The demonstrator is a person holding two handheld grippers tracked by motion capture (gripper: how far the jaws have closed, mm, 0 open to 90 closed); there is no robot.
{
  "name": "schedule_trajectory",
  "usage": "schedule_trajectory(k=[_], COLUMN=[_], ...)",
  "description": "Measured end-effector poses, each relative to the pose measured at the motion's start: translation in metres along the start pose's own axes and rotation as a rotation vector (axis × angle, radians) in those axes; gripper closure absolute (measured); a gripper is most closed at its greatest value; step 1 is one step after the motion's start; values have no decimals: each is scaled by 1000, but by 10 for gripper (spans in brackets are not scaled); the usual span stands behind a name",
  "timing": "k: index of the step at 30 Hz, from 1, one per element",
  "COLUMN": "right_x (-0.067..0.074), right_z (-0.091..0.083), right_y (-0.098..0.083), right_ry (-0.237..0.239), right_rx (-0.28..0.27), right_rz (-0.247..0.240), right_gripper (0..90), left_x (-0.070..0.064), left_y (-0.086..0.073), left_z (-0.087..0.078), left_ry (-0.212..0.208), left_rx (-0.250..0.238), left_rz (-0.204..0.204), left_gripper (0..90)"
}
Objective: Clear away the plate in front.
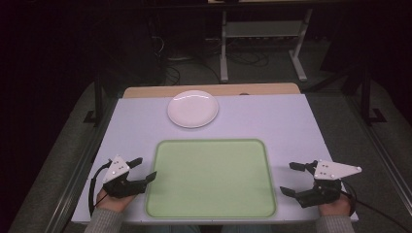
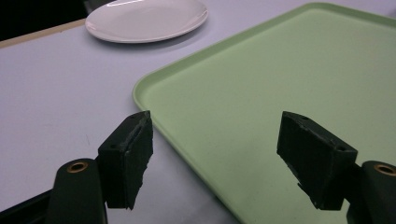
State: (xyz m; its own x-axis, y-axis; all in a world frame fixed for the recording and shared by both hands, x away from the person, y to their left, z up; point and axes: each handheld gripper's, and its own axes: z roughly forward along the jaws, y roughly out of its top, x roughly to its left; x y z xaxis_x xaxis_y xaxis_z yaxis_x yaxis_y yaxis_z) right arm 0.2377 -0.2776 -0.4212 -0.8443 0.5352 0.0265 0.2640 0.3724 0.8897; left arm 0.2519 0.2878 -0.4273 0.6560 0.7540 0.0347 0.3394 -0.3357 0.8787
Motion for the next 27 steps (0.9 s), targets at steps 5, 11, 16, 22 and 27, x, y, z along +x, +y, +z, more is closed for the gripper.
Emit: schedule_trajectory(k=[5, 11, 16, 22, 27], right_x=[1, -1, -1, -1, -2], right_z=[0, -3, -4, -5, -5], right_y=[0, -1, -1, -1, -2], right_ry=[-3, -13, -15, -16, -12], right_rx=[0, -9, -8, -13, -16], right_rz=[0, 7, 9, 10, 12], right_gripper=[132, 132, 132, 132, 132], left_x=[0, 0, -2, -2, -2], left_y=[2, 8, 13, 21, 25], left_z=[0, 3, 6, 9, 11], left_ry=[0, -3, -10, -22, -28], left_rx=[-6, -10, 3, 9, 12], left_rz=[1, 17, 36, 48, 57], left_gripper=[263, 262, 264, 263, 263])
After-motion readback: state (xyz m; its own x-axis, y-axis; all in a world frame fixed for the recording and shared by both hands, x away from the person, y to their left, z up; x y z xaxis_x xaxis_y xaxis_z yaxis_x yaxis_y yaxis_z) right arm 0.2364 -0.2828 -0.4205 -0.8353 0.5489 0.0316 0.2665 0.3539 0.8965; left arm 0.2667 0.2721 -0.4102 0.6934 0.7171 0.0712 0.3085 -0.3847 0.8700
